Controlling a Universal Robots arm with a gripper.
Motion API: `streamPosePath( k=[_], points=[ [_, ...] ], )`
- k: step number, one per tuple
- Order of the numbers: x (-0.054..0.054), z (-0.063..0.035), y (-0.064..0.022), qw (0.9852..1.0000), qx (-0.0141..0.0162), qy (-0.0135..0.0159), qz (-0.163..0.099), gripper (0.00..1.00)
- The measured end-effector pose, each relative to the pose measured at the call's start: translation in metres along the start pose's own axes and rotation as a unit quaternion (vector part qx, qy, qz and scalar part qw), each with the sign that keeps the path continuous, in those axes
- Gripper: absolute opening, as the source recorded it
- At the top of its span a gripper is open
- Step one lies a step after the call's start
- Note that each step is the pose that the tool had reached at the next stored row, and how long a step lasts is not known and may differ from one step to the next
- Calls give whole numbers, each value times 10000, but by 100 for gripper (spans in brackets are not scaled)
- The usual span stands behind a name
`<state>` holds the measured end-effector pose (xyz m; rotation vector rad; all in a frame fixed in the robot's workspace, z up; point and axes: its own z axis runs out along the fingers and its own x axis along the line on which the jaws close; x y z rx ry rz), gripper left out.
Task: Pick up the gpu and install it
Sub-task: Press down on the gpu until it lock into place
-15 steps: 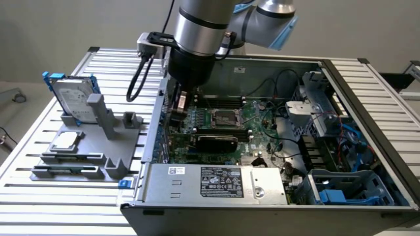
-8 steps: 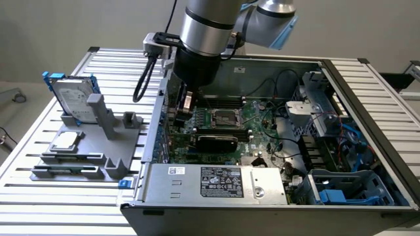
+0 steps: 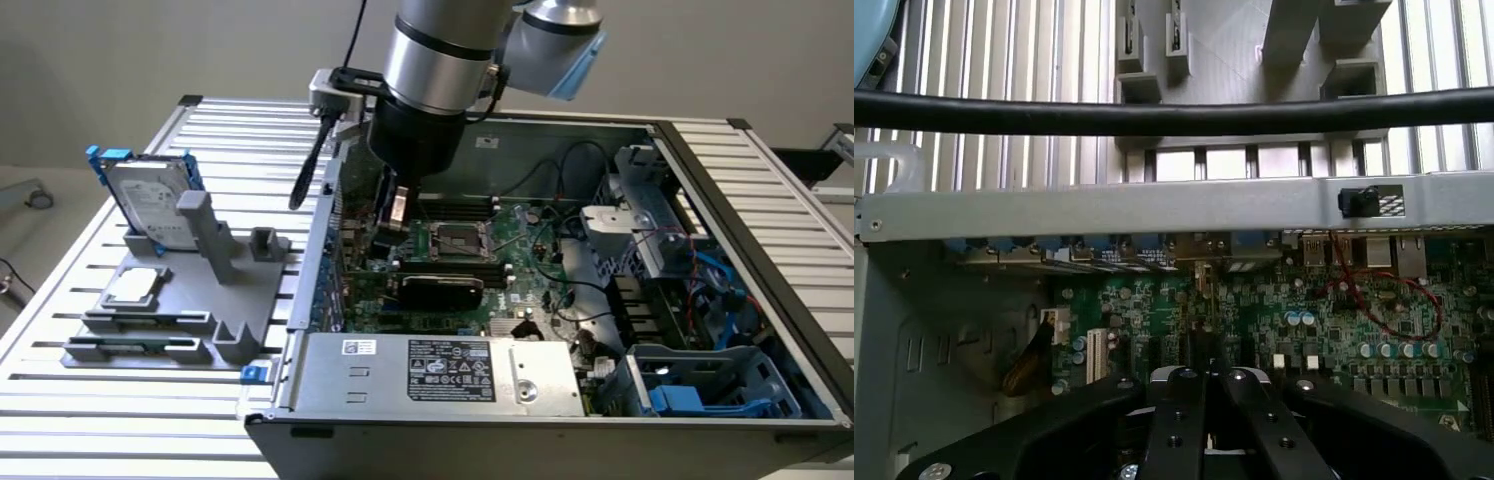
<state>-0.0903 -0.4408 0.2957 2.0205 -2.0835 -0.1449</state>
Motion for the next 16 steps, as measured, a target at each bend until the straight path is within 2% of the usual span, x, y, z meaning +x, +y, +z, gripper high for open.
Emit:
streamPosePath(
  k=[8, 16],
  points=[
    [-3, -39, -158, 10000, 43, -2, 4, 11],
    [-3, -41, -167, 10000, 39, -2, 4, 11]
  ],
)
